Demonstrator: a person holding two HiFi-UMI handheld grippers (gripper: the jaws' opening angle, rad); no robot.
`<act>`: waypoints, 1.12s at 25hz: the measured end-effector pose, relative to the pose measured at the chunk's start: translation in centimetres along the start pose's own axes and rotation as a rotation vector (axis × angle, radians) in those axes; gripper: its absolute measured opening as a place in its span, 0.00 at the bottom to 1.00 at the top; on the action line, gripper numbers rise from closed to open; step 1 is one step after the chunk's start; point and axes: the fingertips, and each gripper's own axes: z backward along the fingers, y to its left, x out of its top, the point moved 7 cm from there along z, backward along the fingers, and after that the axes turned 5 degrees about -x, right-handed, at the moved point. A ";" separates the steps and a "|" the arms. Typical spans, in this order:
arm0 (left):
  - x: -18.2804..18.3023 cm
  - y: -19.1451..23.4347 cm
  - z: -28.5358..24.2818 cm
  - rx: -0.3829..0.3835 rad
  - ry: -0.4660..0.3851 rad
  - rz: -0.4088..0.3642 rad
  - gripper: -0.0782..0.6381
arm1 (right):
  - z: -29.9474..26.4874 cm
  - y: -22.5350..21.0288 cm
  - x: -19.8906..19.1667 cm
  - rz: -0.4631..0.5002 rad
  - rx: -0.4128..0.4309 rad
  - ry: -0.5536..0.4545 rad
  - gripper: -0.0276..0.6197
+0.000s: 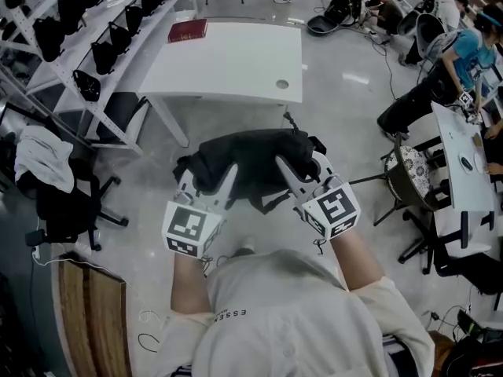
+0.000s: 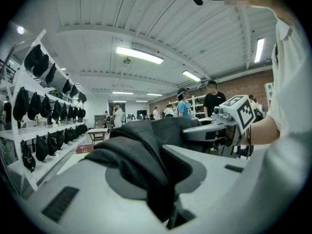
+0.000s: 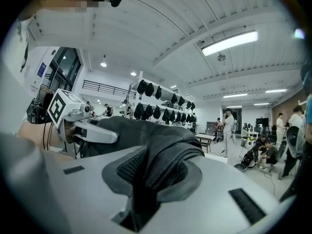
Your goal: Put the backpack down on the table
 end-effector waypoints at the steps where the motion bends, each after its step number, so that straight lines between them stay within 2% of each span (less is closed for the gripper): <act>1: 0.0 1.1 0.0 -0.007 0.000 -0.006 0.24 | -0.9 0.2 0.3 -0.002 -0.009 -0.002 0.18; 8: 0.6 7.4 0.2 -0.029 -0.011 -0.022 0.24 | -6.7 1.1 2.1 -0.014 -0.039 -0.019 0.18; 16: -0.9 12.9 -1.8 0.021 0.018 0.018 0.24 | -13.5 -0.1 1.3 -0.037 0.015 0.007 0.18; 22: -1.1 17.4 -5.6 0.058 0.033 0.026 0.24 | -19.3 -3.4 0.6 -0.045 0.059 -0.001 0.18; 28: 0.6 22.2 -11.2 0.095 0.034 0.021 0.24 | -25.4 -9.0 1.1 -0.047 0.092 -0.017 0.18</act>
